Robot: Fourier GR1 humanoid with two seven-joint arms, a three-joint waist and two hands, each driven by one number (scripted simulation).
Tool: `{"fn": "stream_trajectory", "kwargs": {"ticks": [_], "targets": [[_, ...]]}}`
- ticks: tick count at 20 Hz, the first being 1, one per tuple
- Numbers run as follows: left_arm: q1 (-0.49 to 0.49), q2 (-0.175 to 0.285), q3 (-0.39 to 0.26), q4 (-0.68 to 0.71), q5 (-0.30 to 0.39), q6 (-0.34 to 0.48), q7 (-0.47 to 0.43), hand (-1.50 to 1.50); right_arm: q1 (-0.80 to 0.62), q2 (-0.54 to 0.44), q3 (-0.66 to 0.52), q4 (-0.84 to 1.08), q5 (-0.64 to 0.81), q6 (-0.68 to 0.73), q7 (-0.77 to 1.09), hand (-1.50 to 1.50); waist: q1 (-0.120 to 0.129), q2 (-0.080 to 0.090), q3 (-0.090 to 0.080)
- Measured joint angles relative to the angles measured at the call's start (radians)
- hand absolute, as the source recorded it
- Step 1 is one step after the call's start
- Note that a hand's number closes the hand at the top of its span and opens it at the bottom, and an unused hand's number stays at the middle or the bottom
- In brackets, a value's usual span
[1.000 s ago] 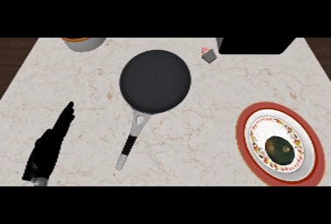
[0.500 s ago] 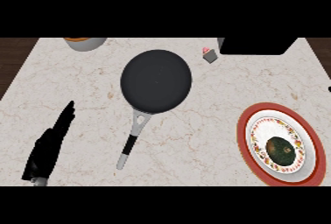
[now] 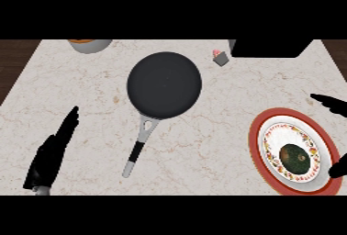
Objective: Pick the squash from the plate and place it in the pan
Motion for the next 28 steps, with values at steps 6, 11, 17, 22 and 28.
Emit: {"fn": "stream_trajectory", "kwargs": {"ticks": [6, 11, 17, 22, 28], "targets": [[-0.008, -0.019, 0.024, 0.009, -0.015, -0.019, 0.005, 0.0, -0.039, 0.031, 0.05, -0.026, 0.031, 0.092, 0.142, -1.5, -0.004, -0.001, 0.0], [-0.004, -0.035, 0.054, -0.005, -0.032, -0.042, 0.024, 0.0, -0.041, 0.102, 0.06, -0.038, 0.072, 0.132, 0.211, -1.5, -0.006, -0.001, 0.0], [0.034, -0.067, 0.066, -0.014, -0.065, -0.061, 0.0, 0.0, -0.056, 0.18, 0.082, -0.018, 0.148, 0.155, 0.255, -1.5, -0.005, -0.001, 0.0], [0.009, -0.088, 0.088, 0.002, -0.082, -0.085, 0.011, 0.0, -0.074, 0.221, 0.08, 0.04, 0.212, 0.181, 0.25, -1.5, -0.006, 0.0, 0.0], [0.018, -0.097, 0.132, 0.008, -0.088, -0.126, -0.003, 0.0, -0.023, 0.259, 0.069, 0.018, 0.282, 0.199, 0.25, -1.5, -0.008, -0.001, 0.001]]}}
